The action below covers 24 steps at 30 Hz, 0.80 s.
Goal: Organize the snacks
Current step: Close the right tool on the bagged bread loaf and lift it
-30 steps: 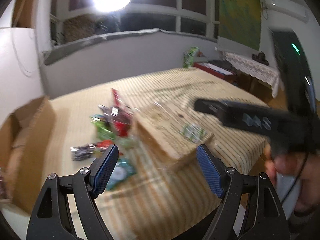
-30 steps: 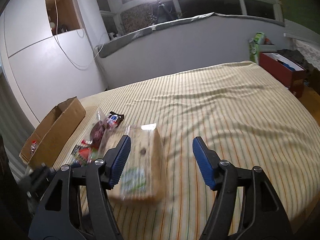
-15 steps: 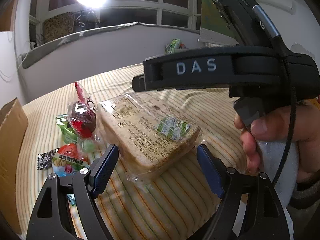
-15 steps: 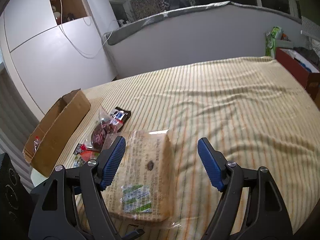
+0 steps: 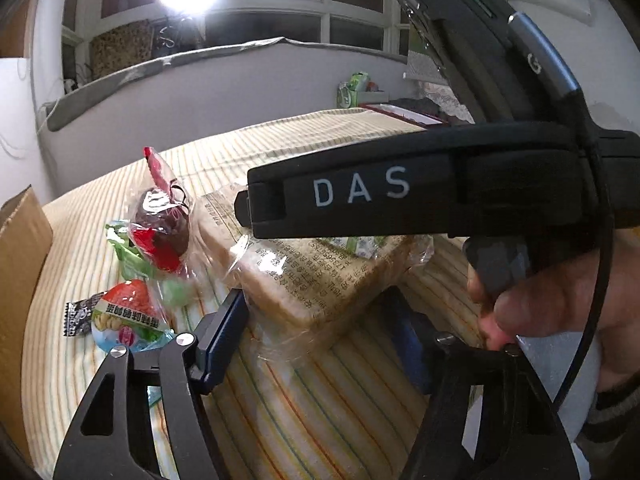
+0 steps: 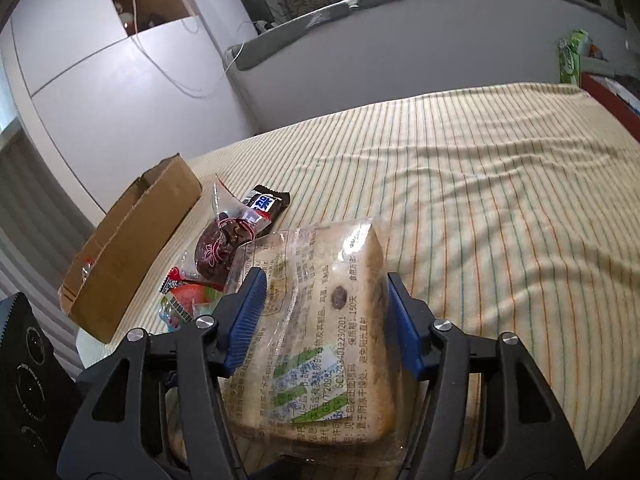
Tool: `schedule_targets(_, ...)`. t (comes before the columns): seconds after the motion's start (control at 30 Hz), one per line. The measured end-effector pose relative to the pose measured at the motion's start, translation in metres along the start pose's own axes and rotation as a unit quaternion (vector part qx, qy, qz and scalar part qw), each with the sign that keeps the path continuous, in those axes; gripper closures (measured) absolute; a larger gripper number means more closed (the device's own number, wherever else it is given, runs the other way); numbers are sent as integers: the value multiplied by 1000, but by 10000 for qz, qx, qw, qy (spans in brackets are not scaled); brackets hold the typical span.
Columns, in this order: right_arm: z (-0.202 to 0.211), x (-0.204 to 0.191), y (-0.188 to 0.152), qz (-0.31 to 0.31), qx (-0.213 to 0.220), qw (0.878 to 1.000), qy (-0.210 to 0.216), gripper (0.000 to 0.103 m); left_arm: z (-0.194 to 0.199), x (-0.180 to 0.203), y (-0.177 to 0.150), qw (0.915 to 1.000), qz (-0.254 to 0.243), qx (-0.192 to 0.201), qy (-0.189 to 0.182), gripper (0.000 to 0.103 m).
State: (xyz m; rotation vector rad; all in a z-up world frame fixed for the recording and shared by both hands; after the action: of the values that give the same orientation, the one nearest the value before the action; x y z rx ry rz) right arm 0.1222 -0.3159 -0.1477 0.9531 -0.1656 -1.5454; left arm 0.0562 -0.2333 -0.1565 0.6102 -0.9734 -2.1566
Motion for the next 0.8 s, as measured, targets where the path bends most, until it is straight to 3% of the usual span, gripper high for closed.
schedule_targets(0.57, 16, 8, -10, -193, 161, 9997, 29, 44, 2, -1, 2, 10000, -27, 22, -84, 38)
schedule_targets(0.8, 43, 0, -6, -175, 478, 9987, 74, 44, 7, -1, 7, 9998, -115, 116, -81, 38)
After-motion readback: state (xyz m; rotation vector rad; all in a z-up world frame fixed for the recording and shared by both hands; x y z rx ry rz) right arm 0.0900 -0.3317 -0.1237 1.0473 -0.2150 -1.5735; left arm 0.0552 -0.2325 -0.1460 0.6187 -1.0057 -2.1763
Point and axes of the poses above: each gripper's, at about its wrist camera, not at the fingertips, and z roughly against the way its jaws point, x to its right, y to its top, the point moved 2 cm from there along -z, roughly the way its jaws point, and after that the axes turned 10 degrees about -z, right-handed, at the moved point
